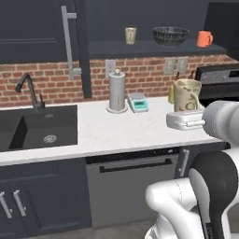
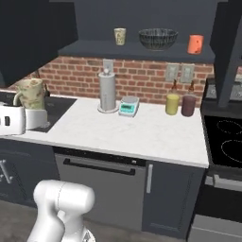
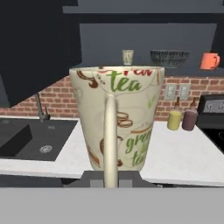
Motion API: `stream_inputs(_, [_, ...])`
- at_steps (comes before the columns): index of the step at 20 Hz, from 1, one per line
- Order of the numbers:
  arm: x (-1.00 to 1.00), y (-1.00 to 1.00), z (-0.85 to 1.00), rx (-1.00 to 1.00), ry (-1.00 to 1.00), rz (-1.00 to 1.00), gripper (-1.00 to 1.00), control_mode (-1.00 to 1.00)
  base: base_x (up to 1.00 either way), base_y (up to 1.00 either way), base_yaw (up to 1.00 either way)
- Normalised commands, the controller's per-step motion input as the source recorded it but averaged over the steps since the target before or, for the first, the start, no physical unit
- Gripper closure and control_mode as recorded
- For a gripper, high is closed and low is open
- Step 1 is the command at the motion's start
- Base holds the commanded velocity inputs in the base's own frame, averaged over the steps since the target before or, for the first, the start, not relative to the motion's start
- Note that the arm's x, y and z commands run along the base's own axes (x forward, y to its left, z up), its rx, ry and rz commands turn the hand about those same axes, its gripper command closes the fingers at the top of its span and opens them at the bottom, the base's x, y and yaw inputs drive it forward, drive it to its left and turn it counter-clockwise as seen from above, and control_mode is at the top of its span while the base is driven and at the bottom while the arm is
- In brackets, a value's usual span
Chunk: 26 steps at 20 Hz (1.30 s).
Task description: Gather all objects into one cabinet and sort the glasses and bowls to opposite sides.
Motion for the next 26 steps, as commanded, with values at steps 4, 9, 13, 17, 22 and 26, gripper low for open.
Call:
stream_inputs(4, [0.0, 0.0, 0.0, 0.0, 0.0, 0.0, 1.0, 1.0, 0.56, -0.06, 0.32])
stream_inputs(9, [0.0, 0.0, 0.0, 0.0, 0.0, 0.0, 1.0, 1.0, 0.48, -0.24, 0.06])
stream_inputs(13, [0.0, 0.0, 0.0, 0.0, 0.0, 0.0, 1.0, 1.0, 0.39, -0.26, -0.07])
stream_inputs(17, [0.0, 0.0, 0.0, 0.0, 0.0, 0.0, 1.0, 1.0, 0.4, -0.31, -0.07])
stream_inputs(22, [0.0, 0.0, 0.0, 0.0, 0.0, 0.0, 1.0, 1.0, 0.35, -0.41, -0.08])
stream_inputs(26, [0.0, 0.0, 0.0, 0.0, 0.0, 0.0, 1.0, 1.0, 0.35, -0.33, -0.08])
